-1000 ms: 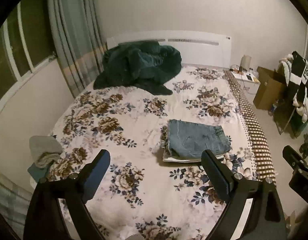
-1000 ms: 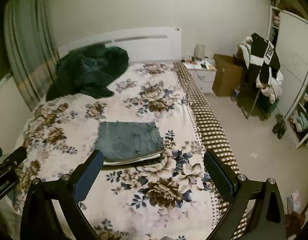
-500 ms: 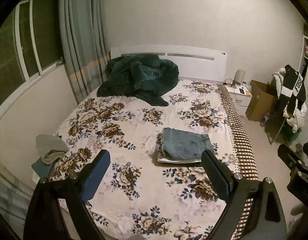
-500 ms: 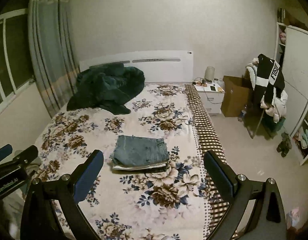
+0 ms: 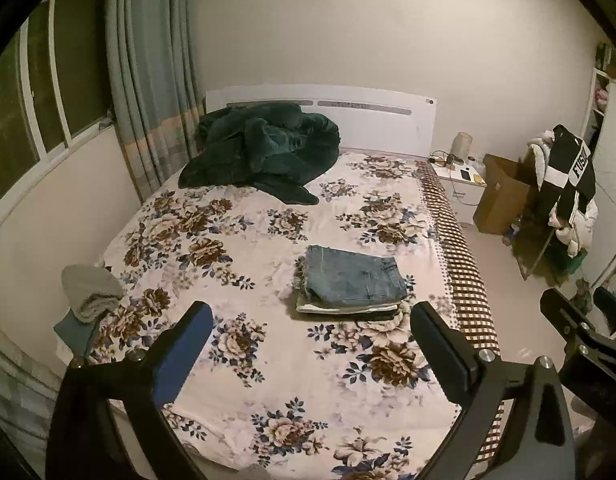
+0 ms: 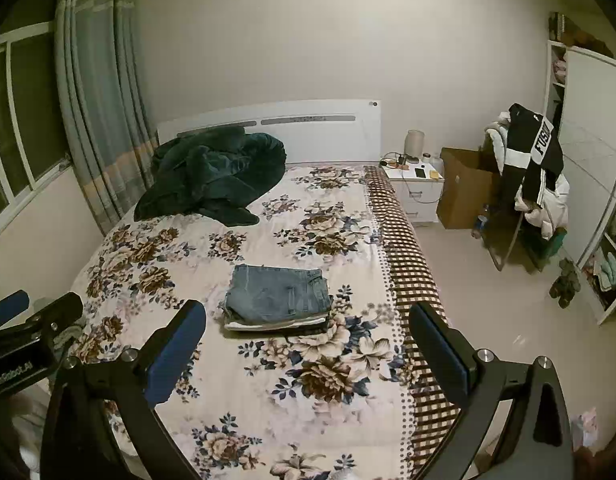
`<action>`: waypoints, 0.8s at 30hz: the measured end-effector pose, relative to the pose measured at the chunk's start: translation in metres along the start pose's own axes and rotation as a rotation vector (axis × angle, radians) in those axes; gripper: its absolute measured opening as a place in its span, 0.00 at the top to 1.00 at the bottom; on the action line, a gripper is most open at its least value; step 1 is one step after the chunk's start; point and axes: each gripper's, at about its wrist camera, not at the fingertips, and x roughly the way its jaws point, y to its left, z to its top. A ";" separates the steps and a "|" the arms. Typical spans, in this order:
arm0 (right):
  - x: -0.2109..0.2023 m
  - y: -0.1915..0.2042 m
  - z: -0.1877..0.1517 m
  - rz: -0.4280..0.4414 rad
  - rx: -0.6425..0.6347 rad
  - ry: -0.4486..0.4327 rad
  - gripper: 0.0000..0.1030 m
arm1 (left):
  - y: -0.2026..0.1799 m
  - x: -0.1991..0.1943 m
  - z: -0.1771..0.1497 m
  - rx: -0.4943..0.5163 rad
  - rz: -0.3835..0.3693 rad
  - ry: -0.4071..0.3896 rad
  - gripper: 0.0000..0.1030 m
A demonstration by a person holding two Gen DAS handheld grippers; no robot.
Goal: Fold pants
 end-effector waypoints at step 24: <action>-0.001 -0.003 -0.002 0.011 -0.013 0.012 0.00 | -0.006 -0.010 -0.016 -0.001 -0.002 0.011 0.02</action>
